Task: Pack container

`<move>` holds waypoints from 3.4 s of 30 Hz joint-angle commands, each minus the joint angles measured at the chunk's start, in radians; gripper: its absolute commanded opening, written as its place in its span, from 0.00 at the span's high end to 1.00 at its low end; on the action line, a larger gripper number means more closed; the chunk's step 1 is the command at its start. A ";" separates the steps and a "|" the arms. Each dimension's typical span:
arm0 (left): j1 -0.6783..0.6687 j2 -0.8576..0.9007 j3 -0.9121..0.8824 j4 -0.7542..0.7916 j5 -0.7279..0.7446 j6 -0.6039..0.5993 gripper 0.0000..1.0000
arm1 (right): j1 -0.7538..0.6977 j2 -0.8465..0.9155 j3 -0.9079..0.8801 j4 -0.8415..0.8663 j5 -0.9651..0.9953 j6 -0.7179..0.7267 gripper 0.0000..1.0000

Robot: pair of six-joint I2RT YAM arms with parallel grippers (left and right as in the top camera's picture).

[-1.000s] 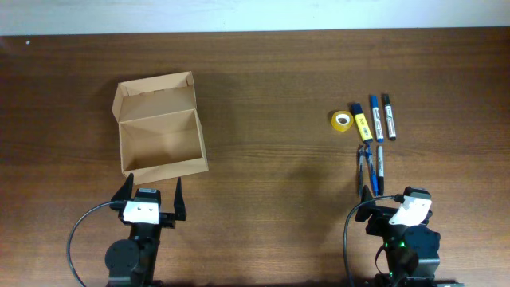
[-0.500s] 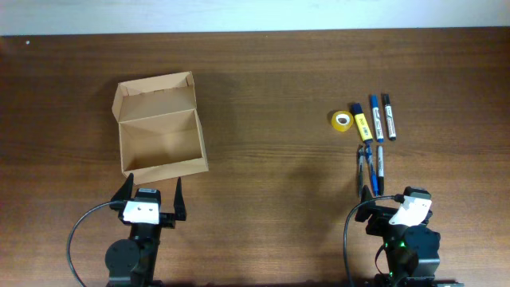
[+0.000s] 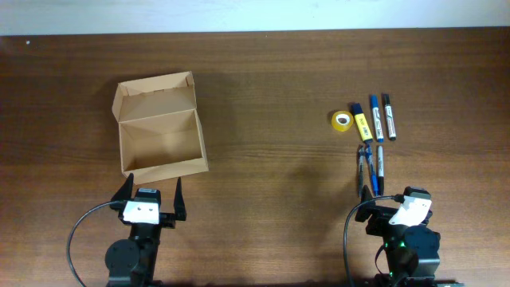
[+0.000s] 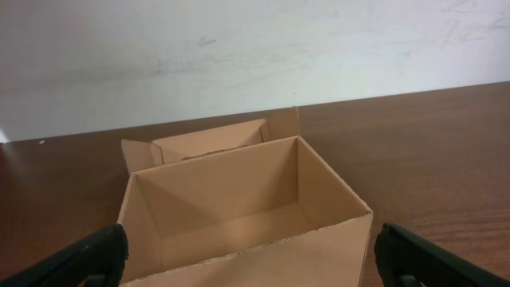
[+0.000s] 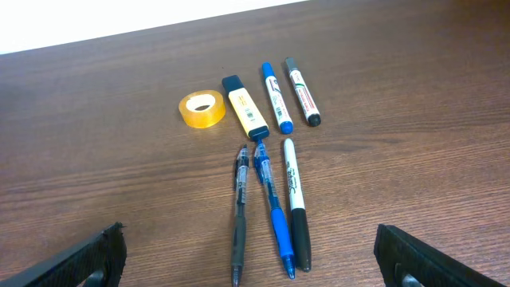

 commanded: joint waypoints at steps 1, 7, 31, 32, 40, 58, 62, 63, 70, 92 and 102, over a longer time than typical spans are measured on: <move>0.002 -0.012 -0.005 -0.004 0.014 0.016 0.00 | -0.008 -0.011 -0.008 0.002 -0.002 0.011 0.01; 0.002 -0.012 -0.005 0.000 0.058 0.016 0.00 | -0.008 -0.011 -0.008 0.003 -0.002 0.011 0.01; 0.003 0.188 0.260 -0.122 0.209 -0.347 0.00 | -0.009 0.122 0.086 0.248 -0.171 0.157 0.01; 0.003 0.233 0.296 -0.129 0.198 -0.344 0.00 | -0.009 0.168 0.118 0.245 -0.171 0.126 0.01; 0.003 0.696 0.726 -0.302 0.189 -0.153 0.00 | -0.142 0.741 0.634 0.023 -0.149 -0.057 0.01; 0.002 1.183 1.143 -0.683 0.481 -0.033 0.00 | -0.578 1.506 1.459 -0.546 -0.209 -0.058 0.01; 0.003 1.181 1.143 -0.682 0.533 -0.032 0.00 | -0.583 1.519 1.459 -0.549 -0.206 -0.058 0.01; 0.003 1.181 1.143 -0.681 0.520 -0.032 0.00 | -0.583 1.519 1.459 -0.549 -0.206 -0.057 0.01; 0.001 1.204 1.143 -0.775 0.281 -0.260 0.30 | -0.583 1.519 1.459 -0.549 -0.206 -0.057 0.01; -0.223 1.769 1.553 -0.943 -0.048 -0.453 0.37 | -0.583 1.519 1.459 -0.549 -0.206 -0.057 0.01; -0.224 1.922 1.563 -0.933 -0.071 -0.592 0.48 | -0.583 1.519 1.459 -0.549 -0.206 -0.057 0.01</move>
